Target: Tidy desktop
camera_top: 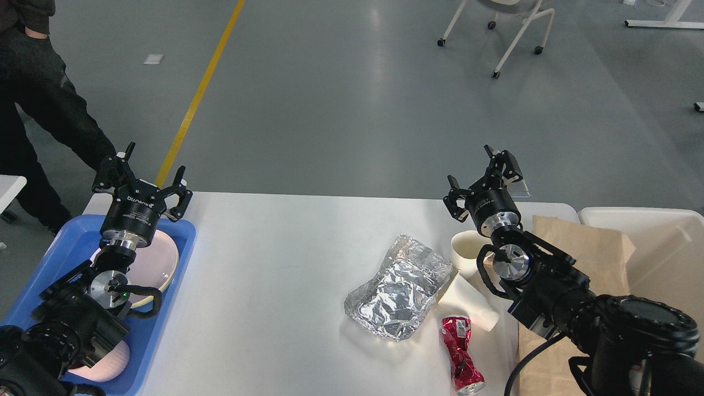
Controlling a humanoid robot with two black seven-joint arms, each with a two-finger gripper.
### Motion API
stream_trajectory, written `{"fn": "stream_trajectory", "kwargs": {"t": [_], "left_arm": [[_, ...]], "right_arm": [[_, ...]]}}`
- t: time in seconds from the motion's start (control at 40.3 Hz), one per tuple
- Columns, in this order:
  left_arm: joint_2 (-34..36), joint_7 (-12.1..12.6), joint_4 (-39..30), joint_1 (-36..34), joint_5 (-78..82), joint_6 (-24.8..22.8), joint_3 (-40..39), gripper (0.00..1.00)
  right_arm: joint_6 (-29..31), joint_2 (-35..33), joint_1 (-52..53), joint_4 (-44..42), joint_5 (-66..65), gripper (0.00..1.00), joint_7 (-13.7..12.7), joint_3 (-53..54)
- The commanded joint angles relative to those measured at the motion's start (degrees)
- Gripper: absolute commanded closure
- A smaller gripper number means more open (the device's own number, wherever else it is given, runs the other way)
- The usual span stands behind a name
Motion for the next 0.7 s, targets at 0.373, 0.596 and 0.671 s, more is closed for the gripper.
{"fn": "stream_trajectory", "kwargs": {"t": [0.373,0.596,0.671], "left_arm": [[0.0,0.01,0.02,-0.05,0.0,0.0,0.0,0.04],[0.0,0.01,0.02,0.04,0.0,0.0,0.0,0.04],[0.0,0.01,0.02,-0.05,0.0,0.0,0.0,0.04]], "right_arm": [[0.0,0.0,0.0,0.0,0.0,0.0,0.0,0.0],[0.0,0.0,0.0,0.0,0.0,0.0,0.0,0.0],[0.0,0.0,0.0,0.0,0.0,0.0,0.0,0.0]]}}
